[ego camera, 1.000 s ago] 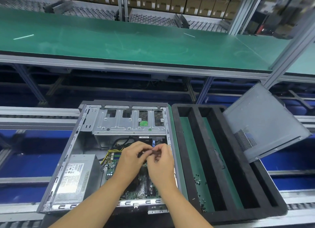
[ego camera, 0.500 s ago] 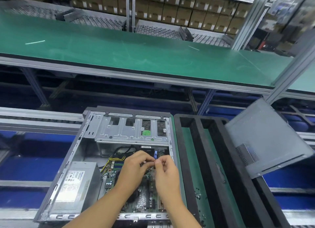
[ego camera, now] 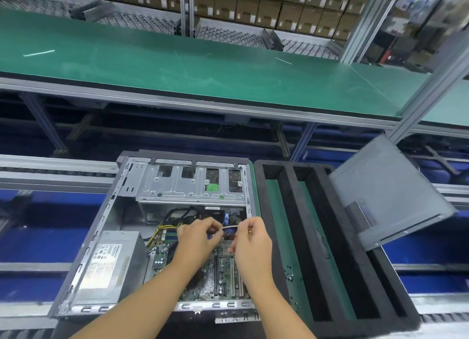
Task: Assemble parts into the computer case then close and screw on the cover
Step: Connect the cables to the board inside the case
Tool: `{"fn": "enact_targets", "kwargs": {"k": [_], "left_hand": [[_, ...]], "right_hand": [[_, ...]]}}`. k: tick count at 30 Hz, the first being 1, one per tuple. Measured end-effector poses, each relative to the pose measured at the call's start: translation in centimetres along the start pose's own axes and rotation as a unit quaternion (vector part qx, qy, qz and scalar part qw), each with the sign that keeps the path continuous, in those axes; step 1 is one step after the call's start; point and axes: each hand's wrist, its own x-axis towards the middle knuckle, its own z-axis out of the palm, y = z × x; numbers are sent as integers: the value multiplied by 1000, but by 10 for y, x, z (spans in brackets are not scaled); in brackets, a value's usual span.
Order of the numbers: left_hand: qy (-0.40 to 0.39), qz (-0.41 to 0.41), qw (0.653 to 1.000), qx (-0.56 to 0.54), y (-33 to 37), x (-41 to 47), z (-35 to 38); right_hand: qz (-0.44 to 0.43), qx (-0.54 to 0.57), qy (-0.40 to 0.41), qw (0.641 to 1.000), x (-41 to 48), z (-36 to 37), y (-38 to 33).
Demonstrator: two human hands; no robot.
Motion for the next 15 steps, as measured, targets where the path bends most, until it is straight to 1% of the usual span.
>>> {"fn": "enact_targets", "kwargs": {"k": [1, 2, 4, 6, 8, 10, 11, 13, 15], "left_hand": [[-6, -1, 1000, -10, -1, 0, 0], [-16, -1, 1000, -12, -1, 0, 0], [-33, 1, 999, -3, 1, -1, 0], [-26, 0, 1000, -10, 0, 0, 0], [-14, -3, 1000, -22, -2, 1, -1], [-10, -5, 1000, -22, -6, 1, 0], [-12, -2, 1000, -18, -6, 1, 0], [-25, 25, 999, 2, -4, -1, 1], [-34, 48, 998, 9, -2, -2, 1]], "right_hand": [[-8, -81, -4, 997, 0, 1, -3], [-16, -170, -24, 985, 0, 3, -5], [-13, -339, -79, 937, 1, 6, -11], [-8, -458, -125, 880, 1, 11, -9], [-17, -523, -169, 835, 0, 16, -4], [-4, -565, -219, 796, 0, 24, 2], [7, -575, -238, 783, 1, 28, 4], [29, -578, -262, 772, 7, 34, 8], [28, -588, -284, 757, 10, 38, 12]]}}
